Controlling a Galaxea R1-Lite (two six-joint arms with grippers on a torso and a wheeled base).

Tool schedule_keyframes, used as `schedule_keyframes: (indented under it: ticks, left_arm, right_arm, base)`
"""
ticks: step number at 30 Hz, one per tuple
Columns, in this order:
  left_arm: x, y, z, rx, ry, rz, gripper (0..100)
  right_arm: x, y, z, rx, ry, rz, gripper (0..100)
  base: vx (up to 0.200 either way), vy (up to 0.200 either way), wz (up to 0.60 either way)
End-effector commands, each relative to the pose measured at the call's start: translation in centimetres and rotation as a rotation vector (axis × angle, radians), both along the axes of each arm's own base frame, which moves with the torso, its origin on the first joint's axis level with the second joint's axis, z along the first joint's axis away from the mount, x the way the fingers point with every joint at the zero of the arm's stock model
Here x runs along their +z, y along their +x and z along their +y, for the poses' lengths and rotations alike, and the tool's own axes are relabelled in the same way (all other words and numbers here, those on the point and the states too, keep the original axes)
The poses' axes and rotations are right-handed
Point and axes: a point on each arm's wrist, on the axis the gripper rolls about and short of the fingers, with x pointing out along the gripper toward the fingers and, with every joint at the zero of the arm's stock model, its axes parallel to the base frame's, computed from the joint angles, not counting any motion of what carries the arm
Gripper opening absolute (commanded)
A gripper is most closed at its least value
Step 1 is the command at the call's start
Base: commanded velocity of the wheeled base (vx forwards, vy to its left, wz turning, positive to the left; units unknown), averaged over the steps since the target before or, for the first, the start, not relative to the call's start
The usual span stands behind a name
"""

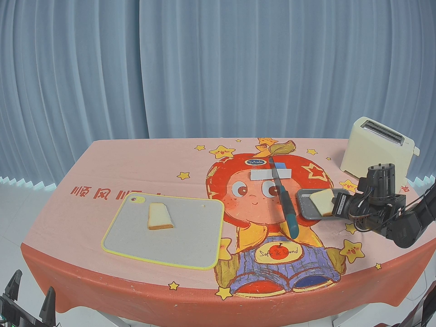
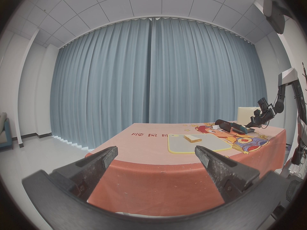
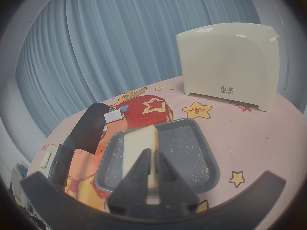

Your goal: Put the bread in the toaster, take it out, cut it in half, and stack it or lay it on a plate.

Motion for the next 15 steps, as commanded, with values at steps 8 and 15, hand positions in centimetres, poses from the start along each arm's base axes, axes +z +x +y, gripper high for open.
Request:
schedule_keyframes:
  ticks: [8, 15]
  left_arm:
    - [-0.5, 0.1, 0.0, 0.001, 0.001, 0.018, 100]
    - [-0.5, 0.1, 0.0, 0.001, 0.001, 0.020, 100]
  right_arm:
    - [0.7, 0.0, 0.2, 0.005, 0.013, -0.050, 100]
    - [1.2, -0.2, 0.5, 0.005, 0.016, -0.083, 100]
  base:
    - [0.000, 0.000, 0.00]
    - [0.000, 0.000, 0.00]
